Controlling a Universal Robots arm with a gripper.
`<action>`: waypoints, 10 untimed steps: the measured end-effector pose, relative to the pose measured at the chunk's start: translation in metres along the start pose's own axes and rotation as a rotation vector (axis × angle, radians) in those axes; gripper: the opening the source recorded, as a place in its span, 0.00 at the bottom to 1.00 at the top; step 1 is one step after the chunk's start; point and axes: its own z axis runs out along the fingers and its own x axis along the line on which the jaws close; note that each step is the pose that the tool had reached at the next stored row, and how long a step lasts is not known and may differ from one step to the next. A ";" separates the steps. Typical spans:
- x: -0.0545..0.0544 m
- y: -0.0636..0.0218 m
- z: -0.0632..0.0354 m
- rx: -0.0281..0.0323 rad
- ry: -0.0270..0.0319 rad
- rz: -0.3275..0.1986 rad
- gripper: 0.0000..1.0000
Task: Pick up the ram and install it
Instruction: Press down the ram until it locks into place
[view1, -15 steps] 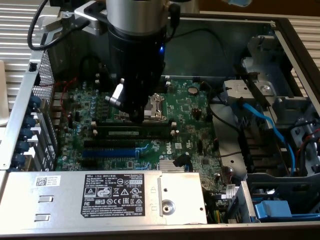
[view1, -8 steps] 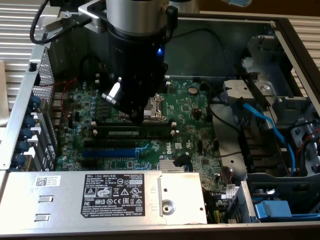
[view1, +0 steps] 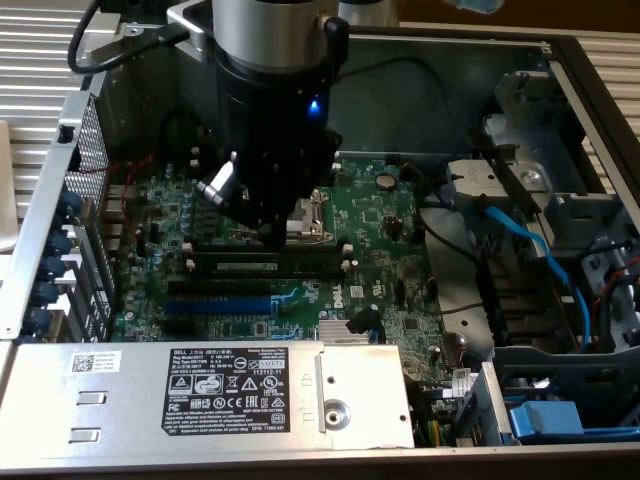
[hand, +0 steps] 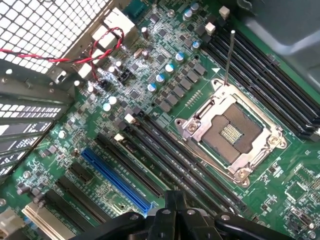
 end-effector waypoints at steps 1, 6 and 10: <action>0.000 0.0000 0.0001 -0.0003 0.0005 0.016 0.10; 0.000 0.0000 0.0006 -0.0021 0.0026 0.097 0.10; 0.000 0.0000 0.0010 -0.0035 0.0043 0.162 0.10</action>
